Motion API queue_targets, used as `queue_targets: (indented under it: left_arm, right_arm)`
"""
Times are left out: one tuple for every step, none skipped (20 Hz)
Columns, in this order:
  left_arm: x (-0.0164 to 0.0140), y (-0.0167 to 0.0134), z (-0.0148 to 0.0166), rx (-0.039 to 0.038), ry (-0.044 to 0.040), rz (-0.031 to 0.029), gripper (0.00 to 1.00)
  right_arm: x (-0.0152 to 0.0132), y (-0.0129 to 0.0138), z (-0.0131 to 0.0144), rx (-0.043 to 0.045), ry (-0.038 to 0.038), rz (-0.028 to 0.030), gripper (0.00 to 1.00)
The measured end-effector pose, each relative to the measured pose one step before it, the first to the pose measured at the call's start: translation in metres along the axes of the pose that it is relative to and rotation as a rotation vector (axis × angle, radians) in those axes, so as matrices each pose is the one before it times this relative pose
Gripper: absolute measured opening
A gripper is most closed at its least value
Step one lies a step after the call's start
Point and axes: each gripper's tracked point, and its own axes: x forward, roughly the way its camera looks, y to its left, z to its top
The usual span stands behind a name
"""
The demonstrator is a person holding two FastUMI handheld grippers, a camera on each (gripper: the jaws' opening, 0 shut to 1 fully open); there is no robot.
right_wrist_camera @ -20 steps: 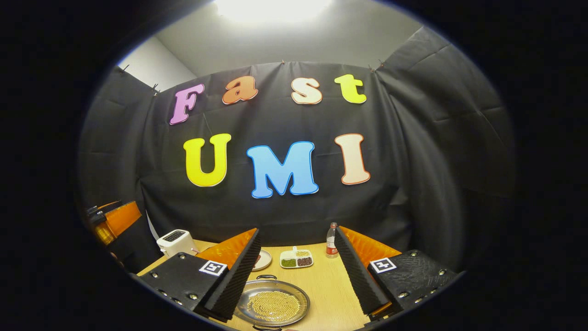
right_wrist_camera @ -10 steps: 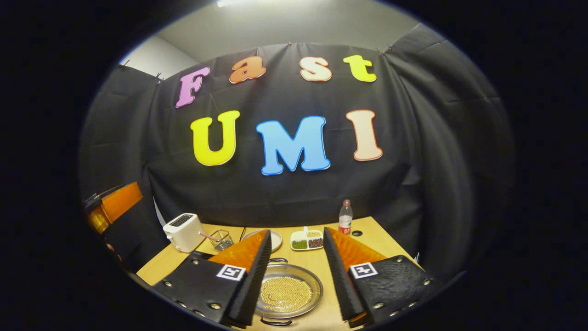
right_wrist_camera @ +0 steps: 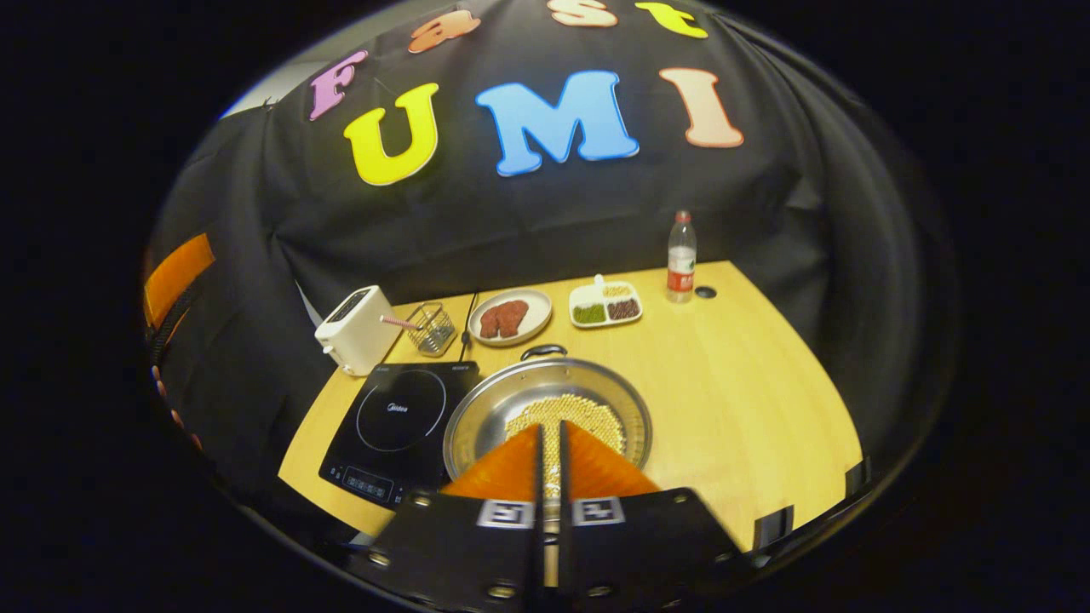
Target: First push the handle of the pot to place it horizontally, then grasp the pot with both hands and set it on the induction cooktop.
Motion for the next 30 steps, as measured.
queue_targets:
  left_arm:
    - [-0.0004, -0.00085, -0.00228, 0.00286, 0.00418, -0.00057, 0.95]
    - [0.00004, 0.00235, -0.00175, 0.00481, 0.00224, 0.00517, 0.97]
    - [-0.00051, 0.00193, -0.00428, 0.00038, 0.00638, 0.0024, 0.97]
    - [-0.00069, -0.00022, -0.00305, -0.00378, 0.00551, -0.00028, 0.97]
    - [0.00032, 0.00146, -0.00105, -0.00328, 0.00405, 0.00207, 0.97]
    - [0.00071, 0.00223, -0.00023, -0.00274, 0.00285, 0.00431, 0.97]
    - [-0.00008, 0.00271, -0.00207, -0.00213, 0.00146, 0.00417, 0.99]
    - [-0.0001, 0.00191, 0.0001, 0.00024, 0.00076, 0.0048, 0.99]
    - [-0.0017, 0.00278, 0.00089, 0.00104, 0.0004, 0.00526, 0.99]
    - [-0.00052, 0.00193, 0.00026, 0.00093, -0.00045, 0.00388, 0.99]
    - [-0.00048, 0.00243, -0.00175, 0.00135, 0.00368, 0.00472, 0.99]
    - [-0.00048, 0.00264, -0.00261, 0.00218, 0.00603, 0.00563, 0.97]
    - [-0.00187, 0.00284, -0.00066, 0.00034, 0.00099, 0.00826, 0.95]
    - [-0.00162, 0.00247, -0.00022, -0.00268, 0.00141, 0.0055, 0.96]
    - [-0.00046, 0.00108, -0.00161, -0.00266, 0.00426, 0.00105, 0.99]
    - [-0.00074, 0.00108, -0.00124, 0.00135, 0.00539, 0.00188, 0.99]
    - [-0.00079, 0.00239, -0.00175, 0.00461, 0.00139, 0.00445, 0.97]
    - [-0.00001, 0.00318, -0.00037, 0.00519, 0.00221, 0.00864, 0.97]
    - [-0.0006, 0.00254, -0.00083, 0.00316, 0.00269, 0.00802, 0.96]
    - [0.0003, 0.00083, 0.00027, 0.00098, 0.00109, 0.0018, 0.97]
    - [-0.0006, 0.00018, -0.00012, 0.00112, 0.00143, 0.00132, 0.97]
    - [0.00042, 0.00109, -0.00006, 0.00081, 0.00249, 0.00272, 0.99]
    - [0.00069, 0.00025, -0.00278, 0.00017, 0.00278, 0.00137, 0.99]
    - [0.00003, -0.00036, 0.00003, -0.00089, 0.0025, 0.00099, 0.97]
    - [-0.00084, 0.00018, -0.00198, -0.00107, 0.00156, 0.001, 0.97]
    - [0.00026, -0.00087, 0.00102, -0.00056, 0.00048, -0.00106, 0.97]
    - [0.00011, -0.00142, -0.00036, -0.00024, -0.0014, -0.00218, 0.99]
    - [0.002, -0.00168, 0.00206, 0.00152, -0.00153, -0.00199, 0.98]
    - [0.00048, -0.00239, 0.00048, 0.00151, -0.00045, -0.00251, 0.97]
    - [-0.00059, -0.00187, 0.00094, 0.00026, -0.00021, -0.00306, 0.96]
  right_arm:
    - [-0.00409, 0.0013, -0.00708, 0.00405, 0.0405, 0.00363, 0.05]
    - [0.00276, 0.00197, -0.00776, 0.0039, 0.03963, 0.01202, 0.05]
    - [0.00314, 0.00577, -0.01234, 0.0105, 0.04392, 0.02453, 0.05]
    - [0.00516, 0.00565, -0.01302, 0.01531, 0.04562, 0.02682, 0.05]
    - [0.00603, 0.00894, -0.01496, 0.01698, 0.05629, 0.04222, 0.05]
    - [0.00635, 0.00803, -0.01218, 0.02481, 0.04557, 0.03517, 0.05]
    - [0.00645, 0.00496, -0.00849, 0.02148, 0.03613, 0.03093, 0.05]
    - [0.00676, 0.00438, -0.00724, 0.01291, 0.03101, 0.02018, 0.05]
    - [0.00556, 0.00202, -0.00868, 0.00574, 0.02534, 0.01255, 0.05]
    - [0.00483, 0.00156, -0.00428, 0.00533, 0.01826, 0.01267, 0.05]
    - [0.00336, 0.00178, -0.00532, 0.00618, 0.01645, 0.00459, 0.05]
    - [0.00503, 0.00202, -0.00535, 0.00638, 0.01828, 0.00668, 0.04]
    - [0.00432, 0.00191, -0.00368, 0.00749, 0.01581, 0.00605, 0.04]
    - [0.00381, -0.00044, -0.00236, 0.00801, 0.0162, 0.00346, 0.04]
    - [0.00304, -0.00116, -0.00423, 0.00736, 0.0165, 0.00445, 0.04]
    - [0.0028, -0.00073, -0.00174, 0.01263, 0.01253, 0.00351, 0.04]
    - [0.00222, -0.00106, -0.00236, 0.01219, 0.00734, -0.00136, 0.04]
    - [0.00253, -0.00131, -0.00062, 0.01276, 0.00459, -0.00726, 0.04]
    - [0.00295, -0.00306, 0.00066, 0.01405, -0.00032, -0.00849, 0.04]
    - [0.00403, -0.00181, 0.00062, 0.01213, 0.00342, -0.00383, 0.05]
    - [0.00916, -0.00378, 0.00029, 0.0084, 0.00533, -0.02214, 0.04]
    - [0.00686, -0.00394, 0.00181, 0.01193, -0.0032, -0.0099, 0.04]
    - [0.00487, 0.00375, 0.0012, 0.02315, 0.00142, 0.01307, 0.05]
    - [0.00225, 0.00272, 0.00084, 0.02444, -0.00191, 0.01087, 0.04]
    - [0.00087, -0.00169, 0.00096, 0.00711, -0.00398, 0.00383, 0.01]
    - [-0.00039, -0.00222, 0.00242, -0.00037, -0.0046, -0.00306, 0.01]
    - [0.00134, -0.00235, -0.00027, -0.00462, -0.00213, -0.00526, 0.01]
    - [-0.00154, -0.00254, 0.00012, -0.00199, -0.00133, -0.00073, 0.01]
    - [-0.00123, -0.00204, 0.00046, 0.00423, 0.00131, 0.00015, 0.01]
    - [-0.00154, -0.00361, 0.0013, 0.00462, -0.00034, -0.0035, 0.01]
